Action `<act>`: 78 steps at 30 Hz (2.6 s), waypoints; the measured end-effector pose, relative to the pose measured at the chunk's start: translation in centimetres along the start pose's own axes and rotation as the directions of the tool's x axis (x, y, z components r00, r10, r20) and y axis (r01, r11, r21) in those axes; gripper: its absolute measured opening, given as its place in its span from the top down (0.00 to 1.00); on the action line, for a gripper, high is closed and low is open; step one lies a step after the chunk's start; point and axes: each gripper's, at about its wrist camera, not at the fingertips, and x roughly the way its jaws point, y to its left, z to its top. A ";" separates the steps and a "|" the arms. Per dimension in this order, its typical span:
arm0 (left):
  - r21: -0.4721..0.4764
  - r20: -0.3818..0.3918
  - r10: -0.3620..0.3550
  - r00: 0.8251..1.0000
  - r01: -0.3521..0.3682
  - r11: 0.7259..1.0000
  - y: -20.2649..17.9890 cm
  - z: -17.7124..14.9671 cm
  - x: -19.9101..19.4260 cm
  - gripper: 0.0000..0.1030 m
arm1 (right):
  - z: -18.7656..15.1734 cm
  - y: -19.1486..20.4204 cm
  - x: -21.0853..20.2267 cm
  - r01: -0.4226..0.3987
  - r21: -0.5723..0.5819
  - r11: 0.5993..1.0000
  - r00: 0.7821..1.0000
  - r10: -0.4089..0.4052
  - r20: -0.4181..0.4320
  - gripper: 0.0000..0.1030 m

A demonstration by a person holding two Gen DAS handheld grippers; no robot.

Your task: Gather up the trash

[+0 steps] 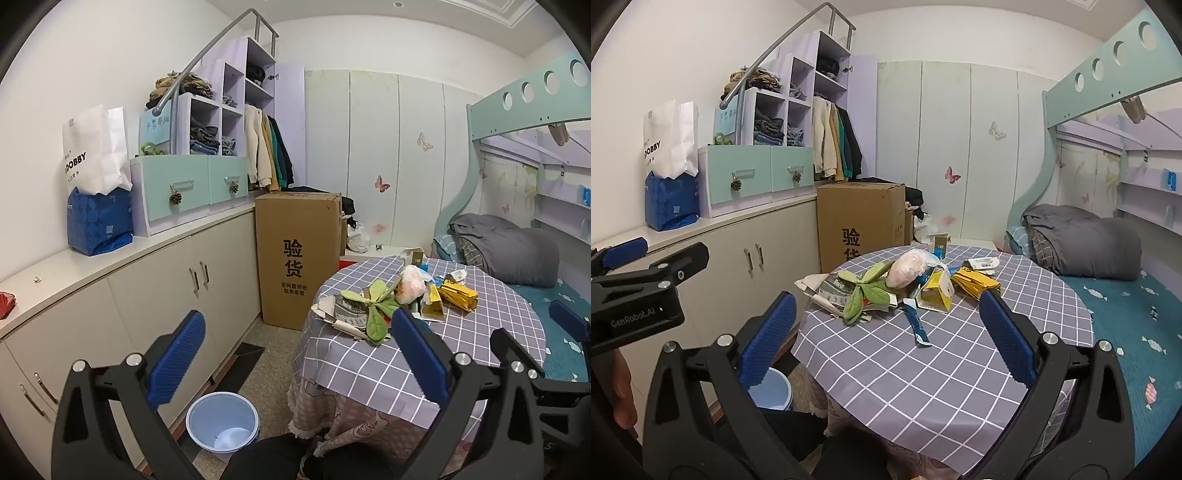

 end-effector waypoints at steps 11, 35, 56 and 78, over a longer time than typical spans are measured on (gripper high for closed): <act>0.002 -0.007 -0.001 1.000 0.001 1.000 -0.2 -0.1 0.3 0.04 | -0.6 0.1 0.8 -0.001 -0.001 1.000 1.000 0.001 -0.010 0.06; 0.006 -0.014 -0.002 1.000 0.002 1.000 -0.5 -0.4 0.7 0.04 | -1.3 0.3 1.2 -0.007 -0.002 1.000 1.000 0.007 -0.025 0.06; 0.012 -0.022 -0.002 1.000 0.002 1.000 -0.4 -0.9 0.8 0.04 | -1.9 0.4 1.1 -0.015 0.001 1.000 0.999 0.015 -0.049 0.06; 0.020 -0.040 0.001 0.999 0.000 1.000 -0.4 -1.2 1.1 0.04 | -1.9 0.7 1.0 -0.019 0.003 1.000 0.998 0.019 -0.064 0.06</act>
